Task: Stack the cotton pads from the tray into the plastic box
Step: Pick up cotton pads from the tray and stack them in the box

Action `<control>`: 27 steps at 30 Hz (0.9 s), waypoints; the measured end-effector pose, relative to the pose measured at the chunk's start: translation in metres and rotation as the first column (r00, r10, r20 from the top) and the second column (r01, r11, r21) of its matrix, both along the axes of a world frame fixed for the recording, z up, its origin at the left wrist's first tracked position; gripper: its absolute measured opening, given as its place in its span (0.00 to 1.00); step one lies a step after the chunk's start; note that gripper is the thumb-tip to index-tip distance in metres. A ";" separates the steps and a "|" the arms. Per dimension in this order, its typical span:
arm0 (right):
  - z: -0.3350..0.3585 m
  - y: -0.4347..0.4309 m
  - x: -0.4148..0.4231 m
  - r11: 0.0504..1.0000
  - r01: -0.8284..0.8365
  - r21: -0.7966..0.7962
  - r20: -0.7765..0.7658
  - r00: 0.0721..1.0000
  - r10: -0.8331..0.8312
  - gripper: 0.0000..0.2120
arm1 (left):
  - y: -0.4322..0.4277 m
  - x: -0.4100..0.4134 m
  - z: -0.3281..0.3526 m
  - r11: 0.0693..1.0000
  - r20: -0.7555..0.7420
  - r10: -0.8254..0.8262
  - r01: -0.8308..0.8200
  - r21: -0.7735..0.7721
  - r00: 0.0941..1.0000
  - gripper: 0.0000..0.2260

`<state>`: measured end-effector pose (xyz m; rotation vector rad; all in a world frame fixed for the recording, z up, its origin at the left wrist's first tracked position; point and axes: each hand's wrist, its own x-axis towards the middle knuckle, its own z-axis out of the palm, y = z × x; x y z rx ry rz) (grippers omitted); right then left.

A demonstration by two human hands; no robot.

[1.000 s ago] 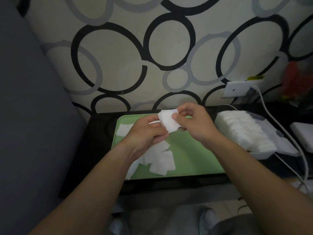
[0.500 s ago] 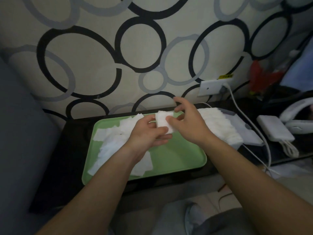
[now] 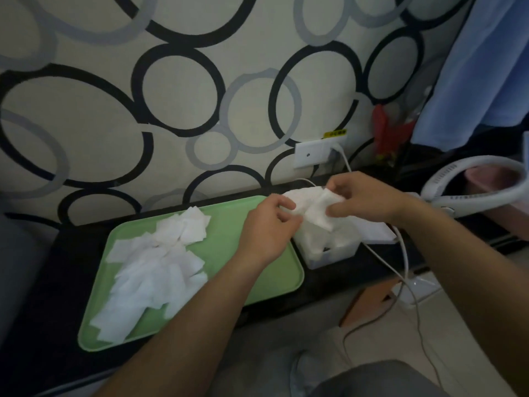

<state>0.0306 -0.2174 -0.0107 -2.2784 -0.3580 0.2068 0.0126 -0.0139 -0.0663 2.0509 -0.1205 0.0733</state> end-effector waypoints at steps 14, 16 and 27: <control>-0.036 -0.011 0.019 0.945 -0.221 -0.242 -0.111 0.974 0.199 0.09 | -0.041 0.075 -0.015 0.564 -0.261 -0.197 0.328 0.758 0.945 0.58; -0.036 -0.007 0.020 0.896 -0.244 -0.372 -0.099 0.970 0.223 0.08 | -0.040 0.076 -0.016 0.603 -0.231 -0.196 0.303 0.738 0.953 0.57; -0.036 0.018 0.023 0.746 -0.348 -0.568 -0.230 0.937 0.262 0.10 | -0.034 0.081 -0.021 0.736 -0.187 -0.181 0.259 0.625 0.966 0.52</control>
